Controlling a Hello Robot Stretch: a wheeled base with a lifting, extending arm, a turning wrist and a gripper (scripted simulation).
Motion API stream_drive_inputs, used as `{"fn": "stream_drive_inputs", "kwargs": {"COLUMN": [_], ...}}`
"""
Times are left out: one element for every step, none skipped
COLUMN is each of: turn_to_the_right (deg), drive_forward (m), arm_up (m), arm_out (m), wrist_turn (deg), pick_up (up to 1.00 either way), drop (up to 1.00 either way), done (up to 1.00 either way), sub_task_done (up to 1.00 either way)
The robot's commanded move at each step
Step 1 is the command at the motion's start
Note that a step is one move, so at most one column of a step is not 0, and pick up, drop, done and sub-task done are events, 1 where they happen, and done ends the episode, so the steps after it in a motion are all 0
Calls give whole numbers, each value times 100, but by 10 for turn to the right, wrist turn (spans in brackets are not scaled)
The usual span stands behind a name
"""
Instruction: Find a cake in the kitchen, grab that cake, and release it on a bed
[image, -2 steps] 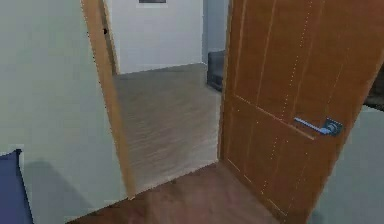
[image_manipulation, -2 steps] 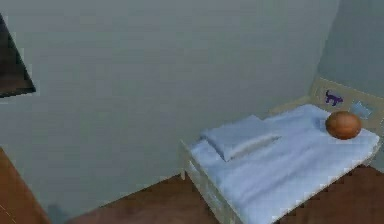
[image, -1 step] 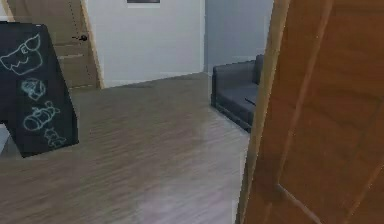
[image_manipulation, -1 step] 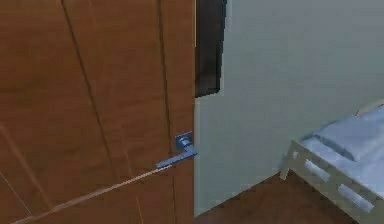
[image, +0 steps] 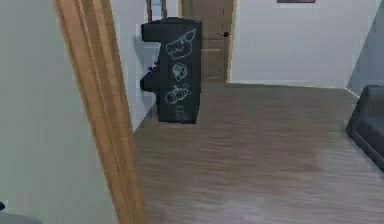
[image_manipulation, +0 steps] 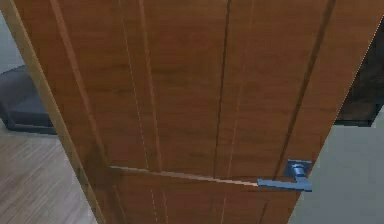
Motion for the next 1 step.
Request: {"fn": "stream_drive_inputs", "kwargs": {"turn_to_the_right": [0], "drive_forward": [5], "arm_up": [0], "arm_out": [0], "wrist_turn": [0], "pick_up": [0], "drop": [0], "done": [0], "sub_task_done": [0]}}
